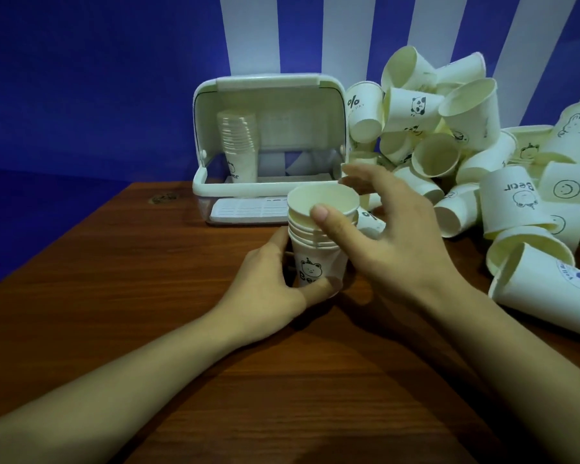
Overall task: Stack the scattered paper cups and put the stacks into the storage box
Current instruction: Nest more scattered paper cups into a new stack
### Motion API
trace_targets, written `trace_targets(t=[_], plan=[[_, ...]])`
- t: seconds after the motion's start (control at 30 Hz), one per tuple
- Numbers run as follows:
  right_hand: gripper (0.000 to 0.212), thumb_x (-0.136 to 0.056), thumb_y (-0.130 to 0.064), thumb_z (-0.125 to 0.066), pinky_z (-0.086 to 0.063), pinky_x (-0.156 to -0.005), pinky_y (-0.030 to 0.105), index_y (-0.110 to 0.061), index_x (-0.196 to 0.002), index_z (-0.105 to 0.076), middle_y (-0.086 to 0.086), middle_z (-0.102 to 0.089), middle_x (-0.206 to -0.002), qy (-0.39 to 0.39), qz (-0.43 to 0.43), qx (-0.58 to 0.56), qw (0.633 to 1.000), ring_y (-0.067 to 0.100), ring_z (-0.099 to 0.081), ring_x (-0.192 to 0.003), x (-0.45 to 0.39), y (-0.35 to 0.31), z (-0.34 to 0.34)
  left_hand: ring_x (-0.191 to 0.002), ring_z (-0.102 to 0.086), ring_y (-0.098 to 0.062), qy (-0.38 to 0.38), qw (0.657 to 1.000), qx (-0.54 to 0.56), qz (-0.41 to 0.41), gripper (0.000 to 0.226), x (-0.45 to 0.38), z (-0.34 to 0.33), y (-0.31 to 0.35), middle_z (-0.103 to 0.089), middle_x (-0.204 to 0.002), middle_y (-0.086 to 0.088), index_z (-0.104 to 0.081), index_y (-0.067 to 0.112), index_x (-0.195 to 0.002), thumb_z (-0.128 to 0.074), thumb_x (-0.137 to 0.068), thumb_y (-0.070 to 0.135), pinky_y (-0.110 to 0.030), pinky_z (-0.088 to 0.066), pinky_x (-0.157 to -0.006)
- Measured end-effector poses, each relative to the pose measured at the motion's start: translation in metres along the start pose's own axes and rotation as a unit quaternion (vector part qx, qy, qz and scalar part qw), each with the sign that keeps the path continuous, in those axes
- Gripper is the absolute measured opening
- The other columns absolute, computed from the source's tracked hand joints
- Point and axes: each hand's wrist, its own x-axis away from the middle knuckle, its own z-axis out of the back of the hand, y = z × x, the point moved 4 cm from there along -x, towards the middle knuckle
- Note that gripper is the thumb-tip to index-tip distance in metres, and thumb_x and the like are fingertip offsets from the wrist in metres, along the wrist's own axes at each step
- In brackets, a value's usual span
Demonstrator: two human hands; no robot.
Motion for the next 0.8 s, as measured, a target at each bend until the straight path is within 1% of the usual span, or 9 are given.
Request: trace_targets(t=[0.13,0.27,0.37,0.43,0.5,0.57,0.63,0.73,0.8], plan=[[0.070,-0.071,-0.073,-0.061,-0.036,-0.095,0.012,-0.027,-0.123,-0.069,-0.014,-0.057,-0.124,-0.021,-0.036,0.020,0.999,0.001,-0.046,-0.119,-0.001,0.005,-0.003,-0.115,-0.065,0.005,0.006,1.000,-0.002,-0.001,0.068,0.001,0.001,-0.001,-0.072,-0.123,0.021,-0.056,0.036,-0.140,-0.089,-0.080,0.040,-0.016,-0.053,-0.094],[0.067,-0.067,-0.083,-0.051,-0.036,-0.103,0.029,-0.039,-0.114,-0.070,-0.018,-0.051,-0.123,-0.041,-0.050,0.007,0.998,-0.002,-0.041,-0.122,-0.001,0.013,-0.002,-0.114,-0.065,0.007,0.017,1.000,-0.011,-0.007,0.067,0.001,0.002,0.000,-0.072,-0.121,0.023,-0.057,0.037,-0.138,-0.090,-0.080,0.039,-0.013,-0.053,-0.092],[0.057,-0.087,-0.076,-0.042,-0.042,-0.100,0.034,-0.033,-0.108,-0.073,-0.014,-0.060,-0.112,-0.017,-0.085,-0.093,0.992,-0.003,-0.053,-0.110,-0.005,0.019,0.004,-0.118,-0.062,0.011,0.026,0.999,-0.024,-0.016,0.069,0.001,0.001,0.002,-0.070,-0.125,0.025,-0.057,0.036,-0.139,-0.091,-0.078,0.042,-0.007,-0.049,-0.093],[0.059,-0.098,-0.069,-0.034,-0.041,-0.095,0.036,-0.024,-0.110,-0.071,-0.013,-0.061,-0.098,-0.009,-0.127,-0.046,0.991,0.004,-0.057,-0.101,-0.009,0.032,0.008,-0.119,-0.060,0.013,0.029,0.999,-0.029,-0.016,0.068,0.001,0.001,0.001,-0.068,-0.125,0.029,-0.057,0.037,-0.138,-0.091,-0.079,0.042,-0.003,-0.046,-0.091],[0.072,-0.087,-0.080,-0.026,-0.041,-0.100,0.044,-0.027,-0.117,-0.064,-0.012,-0.062,-0.101,-0.090,-0.172,0.075,0.978,0.019,-0.058,-0.109,-0.009,0.046,0.003,-0.118,-0.060,0.013,0.035,0.999,-0.036,-0.011,0.068,0.002,0.002,0.000,-0.068,-0.124,0.030,-0.057,0.039,-0.137,-0.091,-0.078,0.044,-0.003,-0.045,-0.091],[0.081,-0.071,-0.089,-0.027,-0.043,-0.100,0.050,-0.030,-0.117,-0.060,-0.006,-0.066,-0.111,-0.181,-0.210,0.158,0.948,0.027,-0.058,-0.111,-0.004,0.053,-0.002,-0.116,-0.060,0.014,0.043,0.998,-0.043,-0.007,0.067,0.002,0.002,0.000,-0.068,-0.122,0.030,-0.058,0.041,-0.134,-0.091,-0.077,0.046,-0.003,-0.046,-0.089],[0.079,-0.064,-0.093,-0.031,-0.047,-0.094,0.051,-0.031,-0.100,-0.061,-0.005,-0.069,-0.102,-0.204,-0.212,0.183,0.938,0.027,-0.061,-0.101,-0.004,0.054,-0.003,-0.113,-0.060,0.015,0.048,0.998,-0.051,-0.007,0.064,0.001,0.001,-0.001,-0.069,-0.118,0.030,-0.058,0.043,-0.131,-0.091,-0.076,0.047,-0.001,-0.045,-0.085],[0.077,-0.054,-0.096,-0.040,-0.052,-0.086,0.049,-0.029,-0.084,-0.063,-0.006,-0.067,-0.087,-0.182,-0.193,0.197,0.944,0.027,-0.062,-0.094,-0.006,0.050,0.000,-0.110,-0.062,0.013,0.047,0.998,-0.036,0.005,0.064,0.000,0.001,-0.006,-0.071,-0.118,0.027,-0.060,0.042,-0.130,-0.090,-0.075,0.051,-0.006,-0.048,-0.085],[0.070,-0.061,-0.088,-0.056,-0.054,-0.083,0.044,-0.027,-0.093,-0.067,-0.007,-0.067,-0.089,-0.122,-0.188,0.173,0.959,0.021,-0.062,-0.092,-0.009,0.044,0.008,-0.110,-0.065,0.010,0.046,0.999,-0.001,0.024,0.063,-0.001,0.003,-0.009,-0.073,-0.119,0.024,-0.062,0.040,-0.130,-0.089,-0.075,0.053,-0.018,-0.053,-0.092]])
